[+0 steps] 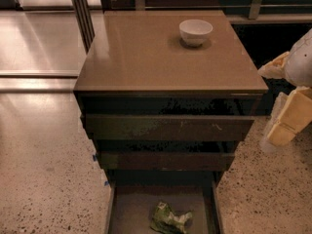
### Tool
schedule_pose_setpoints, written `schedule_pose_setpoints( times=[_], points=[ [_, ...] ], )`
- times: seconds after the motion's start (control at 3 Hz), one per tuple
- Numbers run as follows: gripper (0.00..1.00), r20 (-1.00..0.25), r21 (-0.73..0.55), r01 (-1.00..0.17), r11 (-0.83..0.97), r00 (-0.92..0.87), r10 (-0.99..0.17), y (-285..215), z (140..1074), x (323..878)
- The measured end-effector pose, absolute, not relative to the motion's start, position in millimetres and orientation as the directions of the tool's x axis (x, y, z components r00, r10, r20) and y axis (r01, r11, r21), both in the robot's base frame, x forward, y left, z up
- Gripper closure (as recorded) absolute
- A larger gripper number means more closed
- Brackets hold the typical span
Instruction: Pick green rice chip bag from bottom drawer and place on counter
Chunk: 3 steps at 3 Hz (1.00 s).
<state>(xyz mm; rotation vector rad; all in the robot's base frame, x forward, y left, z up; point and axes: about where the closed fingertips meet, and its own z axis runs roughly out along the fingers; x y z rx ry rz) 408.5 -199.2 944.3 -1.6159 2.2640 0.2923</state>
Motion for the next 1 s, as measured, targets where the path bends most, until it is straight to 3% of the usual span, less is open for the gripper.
schedule_pose_setpoints(
  times=[0.33,1.0],
  points=[
    [0.0,-0.415,-0.027,-0.945,0.327,-0.287,-0.863,-198.1,934.8,407.0],
    [0.0,-0.617,0.205,-0.937,0.281,-0.347,-0.706,-141.9,755.0,393.4]
  ],
)
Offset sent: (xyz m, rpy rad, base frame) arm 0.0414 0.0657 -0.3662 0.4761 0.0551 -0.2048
